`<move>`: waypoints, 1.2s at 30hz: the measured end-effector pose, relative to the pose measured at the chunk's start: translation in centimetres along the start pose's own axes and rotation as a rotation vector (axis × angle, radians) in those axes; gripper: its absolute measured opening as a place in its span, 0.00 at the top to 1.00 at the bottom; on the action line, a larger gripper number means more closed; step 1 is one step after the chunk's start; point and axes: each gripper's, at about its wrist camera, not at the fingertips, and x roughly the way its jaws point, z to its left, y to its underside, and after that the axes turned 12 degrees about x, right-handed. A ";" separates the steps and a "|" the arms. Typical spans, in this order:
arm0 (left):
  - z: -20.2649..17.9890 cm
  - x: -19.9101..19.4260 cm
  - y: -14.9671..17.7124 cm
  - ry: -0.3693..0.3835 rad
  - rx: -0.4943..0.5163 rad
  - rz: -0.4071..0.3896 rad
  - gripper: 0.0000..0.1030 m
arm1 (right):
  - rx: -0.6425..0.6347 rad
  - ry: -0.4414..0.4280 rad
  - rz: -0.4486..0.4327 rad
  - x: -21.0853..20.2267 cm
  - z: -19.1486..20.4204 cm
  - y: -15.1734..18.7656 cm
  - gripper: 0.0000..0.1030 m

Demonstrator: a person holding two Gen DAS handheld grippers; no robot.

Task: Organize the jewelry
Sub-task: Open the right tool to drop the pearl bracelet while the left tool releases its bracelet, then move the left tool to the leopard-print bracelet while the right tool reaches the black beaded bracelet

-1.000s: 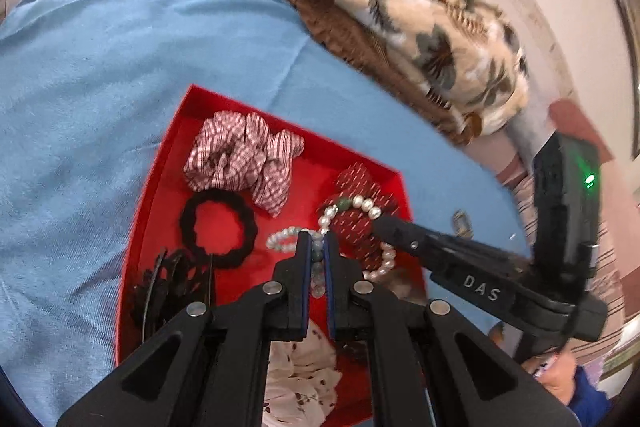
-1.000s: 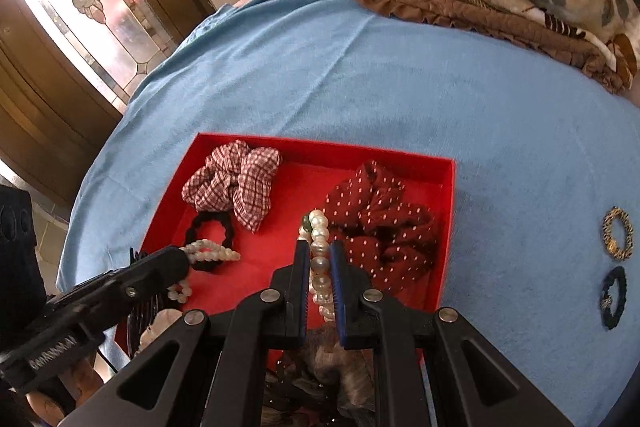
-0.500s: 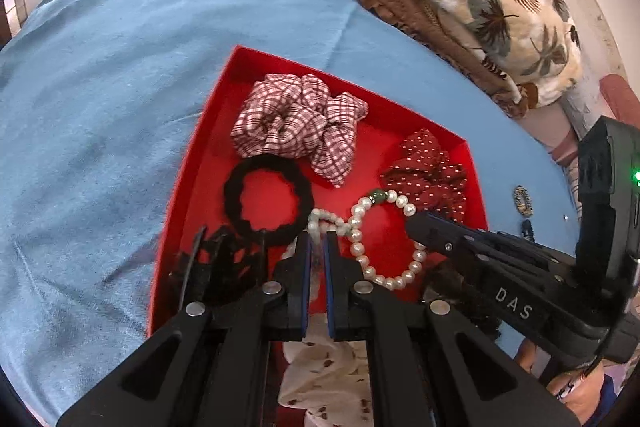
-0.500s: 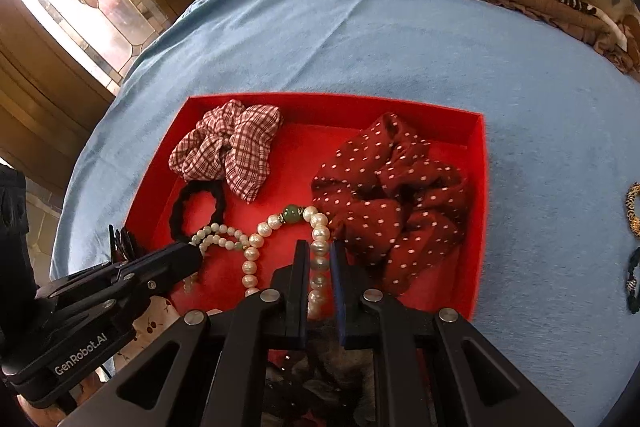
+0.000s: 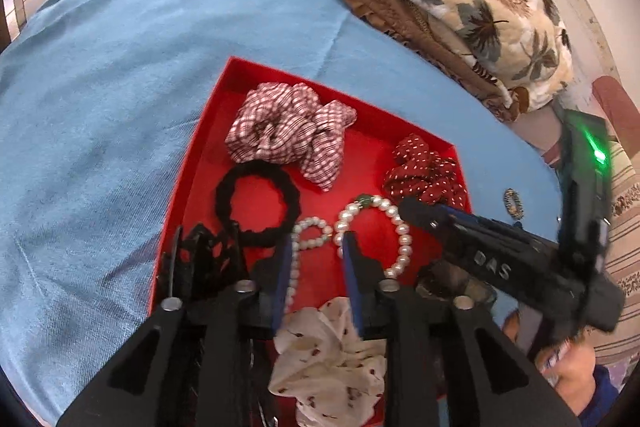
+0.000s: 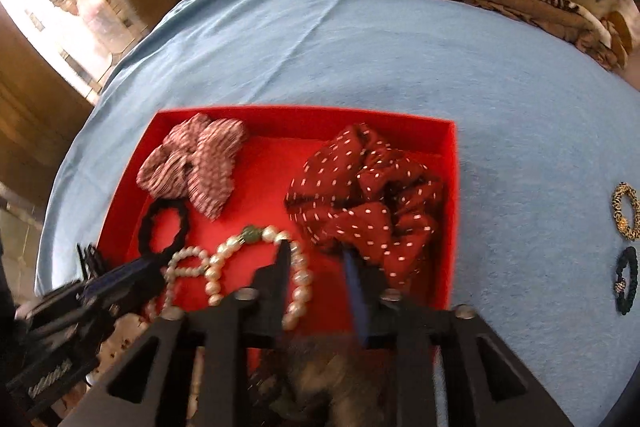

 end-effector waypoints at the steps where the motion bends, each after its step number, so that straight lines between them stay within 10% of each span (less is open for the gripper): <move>1: -0.1 -0.2 0.0 0.001 0.005 -0.007 0.68 | 0.000 0.007 -0.003 0.0 -0.1 -0.2 0.63; 17: -0.5 -1.1 -0.1 -0.001 0.018 -0.061 0.63 | 0.002 0.017 -0.033 -1.6 -1.0 -0.6 0.57; 36: -1.0 -2.2 0.4 -0.077 0.043 -0.102 0.58 | -0.194 0.038 -0.034 -5.6 0.7 7.9 0.59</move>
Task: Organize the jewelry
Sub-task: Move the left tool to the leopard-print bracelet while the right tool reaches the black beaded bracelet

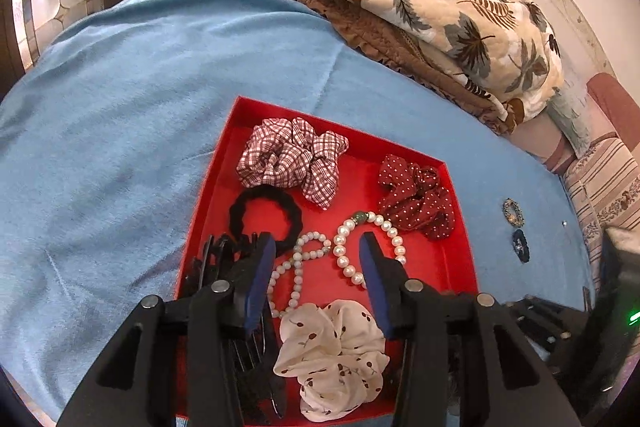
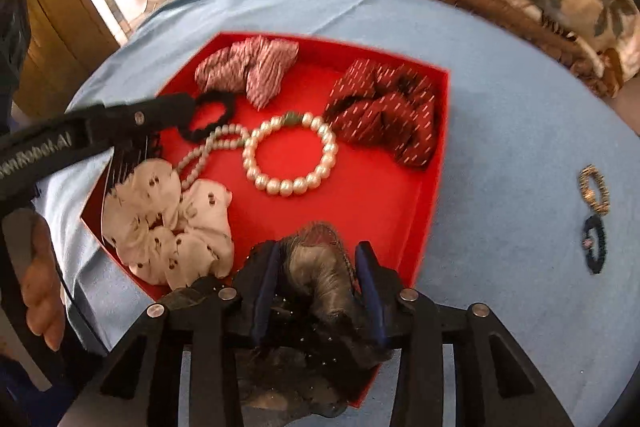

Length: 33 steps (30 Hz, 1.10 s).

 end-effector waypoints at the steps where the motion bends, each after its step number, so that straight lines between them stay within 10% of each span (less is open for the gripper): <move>1: -0.1 -0.1 0.0 -0.009 0.005 -0.004 0.58 | 0.013 -0.012 -0.023 -0.9 -0.2 0.0 0.59; 7: -0.8 -0.9 0.3 -0.059 0.035 -0.036 0.57 | 0.094 0.000 -0.171 -6.3 -3.4 0.3 0.41; 17: -5.7 -3.0 1.8 -0.259 0.184 -0.119 0.57 | 0.181 0.117 -0.222 -10.2 -10.7 4.9 0.40; 33: -17.0 -6.0 4.1 -0.265 0.456 -0.098 0.47 | 0.280 0.148 -0.263 -13.8 -19.2 7.6 0.33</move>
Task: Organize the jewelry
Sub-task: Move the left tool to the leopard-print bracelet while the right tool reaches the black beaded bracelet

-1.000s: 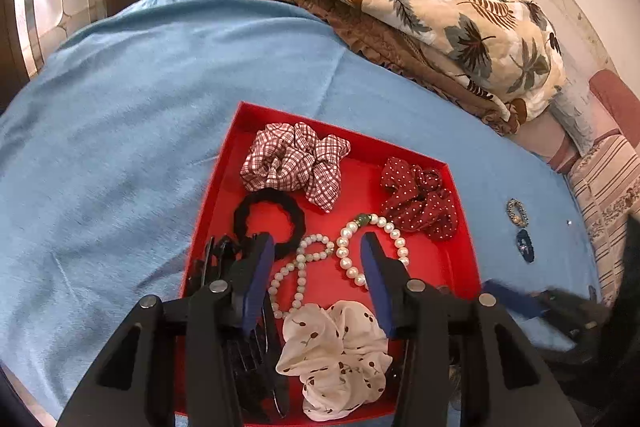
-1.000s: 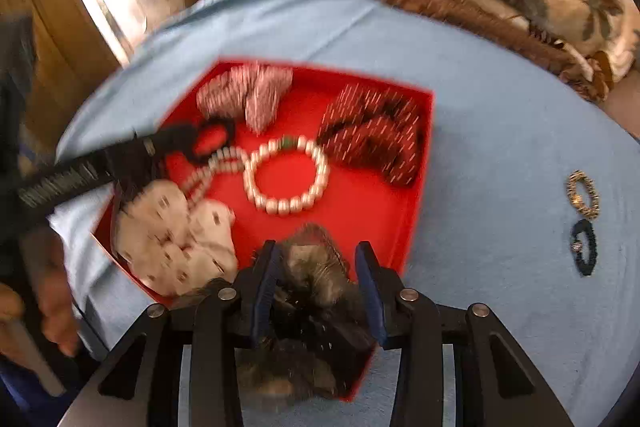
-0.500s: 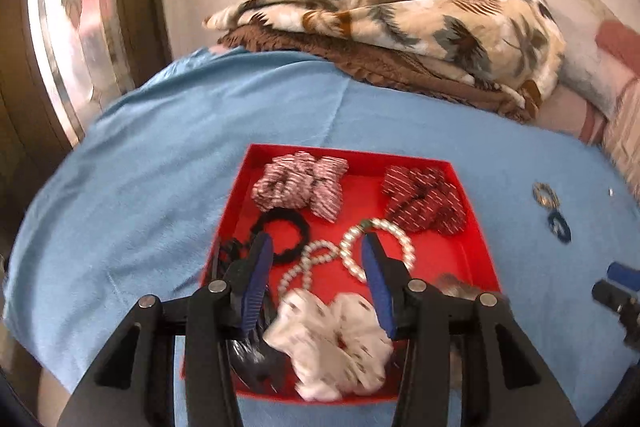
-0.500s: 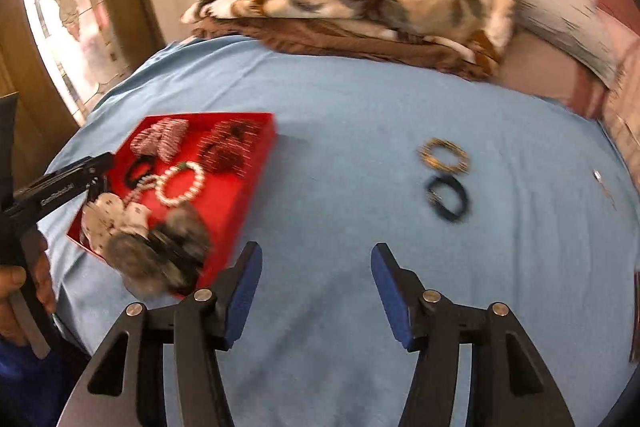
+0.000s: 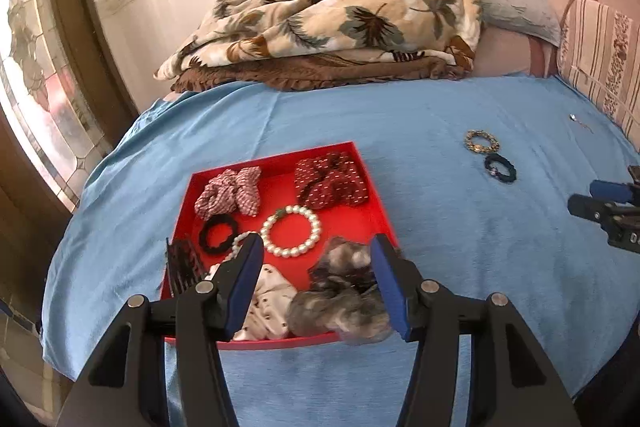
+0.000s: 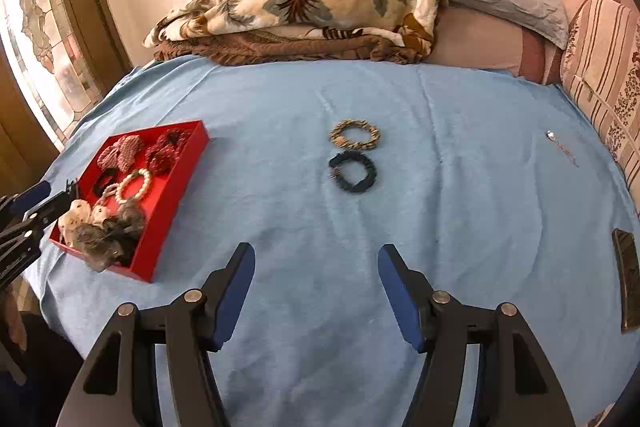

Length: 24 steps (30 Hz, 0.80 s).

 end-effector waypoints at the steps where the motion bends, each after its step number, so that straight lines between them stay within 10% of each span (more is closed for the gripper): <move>1: -0.3 0.1 -0.3 0.002 0.004 0.005 0.47 | 0.005 -0.002 0.001 0.2 -0.4 -0.2 0.33; 24: -6.0 7.9 -7.4 0.030 0.078 0.168 0.47 | 0.153 -0.072 0.054 9.6 -9.7 -6.6 0.33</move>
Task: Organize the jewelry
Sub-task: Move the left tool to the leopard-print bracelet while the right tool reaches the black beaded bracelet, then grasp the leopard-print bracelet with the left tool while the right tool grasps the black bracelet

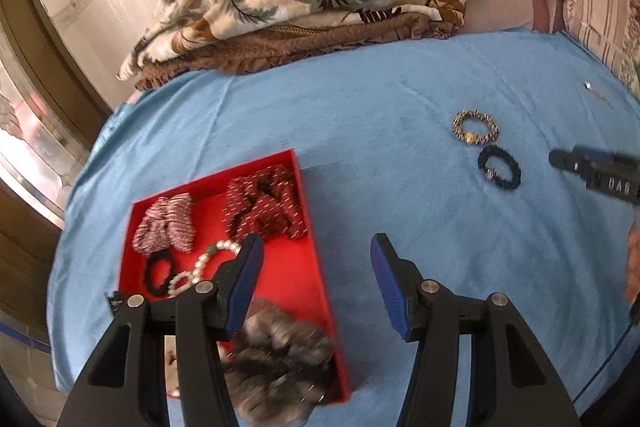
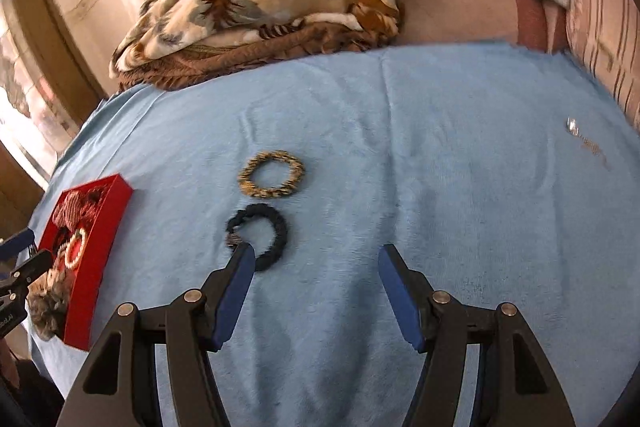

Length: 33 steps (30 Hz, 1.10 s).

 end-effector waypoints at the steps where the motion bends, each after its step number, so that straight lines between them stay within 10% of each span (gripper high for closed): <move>1: 0.1 0.4 -0.5 0.017 -0.011 0.004 0.47 | 0.012 -0.005 0.008 0.2 -0.4 -0.2 0.33; 33: -5.1 13.8 -13.5 0.250 0.025 0.039 0.47 | -0.040 -0.129 0.068 4.3 1.8 0.4 0.45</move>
